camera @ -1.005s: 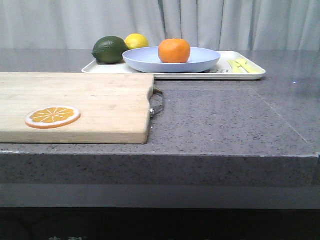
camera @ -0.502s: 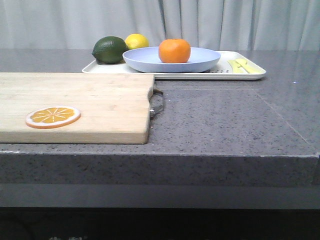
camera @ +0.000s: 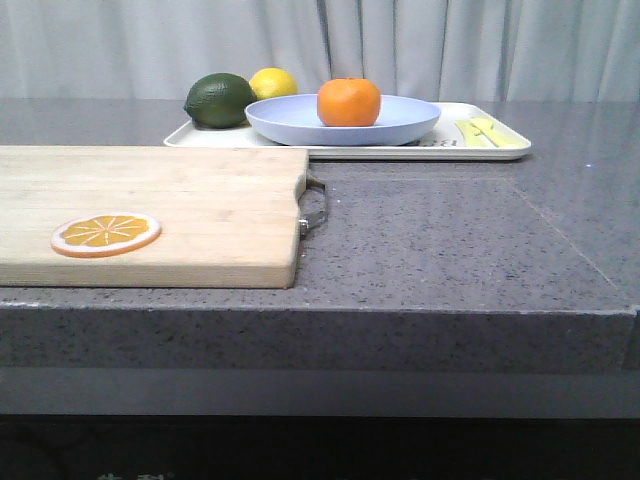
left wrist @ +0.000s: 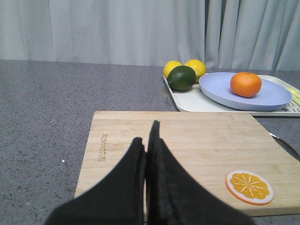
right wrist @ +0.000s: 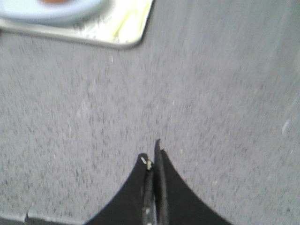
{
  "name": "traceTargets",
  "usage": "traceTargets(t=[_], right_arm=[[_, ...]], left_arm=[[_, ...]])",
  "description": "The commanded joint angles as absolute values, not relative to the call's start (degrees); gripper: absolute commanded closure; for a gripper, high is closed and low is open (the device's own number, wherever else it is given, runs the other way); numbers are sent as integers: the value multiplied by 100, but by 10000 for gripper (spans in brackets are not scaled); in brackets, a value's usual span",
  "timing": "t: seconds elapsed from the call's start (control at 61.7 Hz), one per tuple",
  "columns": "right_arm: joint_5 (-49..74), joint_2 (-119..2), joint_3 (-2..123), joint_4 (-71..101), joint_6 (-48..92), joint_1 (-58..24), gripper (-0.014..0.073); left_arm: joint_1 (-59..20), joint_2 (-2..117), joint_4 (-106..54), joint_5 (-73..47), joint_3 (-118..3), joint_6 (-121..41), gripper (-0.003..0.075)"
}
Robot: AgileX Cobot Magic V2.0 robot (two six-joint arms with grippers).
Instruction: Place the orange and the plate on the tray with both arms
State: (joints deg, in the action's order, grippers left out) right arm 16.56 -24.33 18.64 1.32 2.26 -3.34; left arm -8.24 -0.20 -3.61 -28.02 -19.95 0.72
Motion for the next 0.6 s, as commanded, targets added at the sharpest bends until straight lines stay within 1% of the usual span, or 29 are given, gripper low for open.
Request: traceTargets(t=[0.0, 0.178, 0.583], right_arm=[[681, -2019, 1788, 74, 283, -316, 706], [263, -1655, 1716, 74, 283, -316, 706], [252, -1655, 1716, 74, 283, -316, 706]], left_arm=[[-821, -24, -414, -2323, -2140, 107, 738], [-821, -24, -414, -2323, -2140, 107, 738], [-821, -24, -414, -2323, -2140, 107, 738]])
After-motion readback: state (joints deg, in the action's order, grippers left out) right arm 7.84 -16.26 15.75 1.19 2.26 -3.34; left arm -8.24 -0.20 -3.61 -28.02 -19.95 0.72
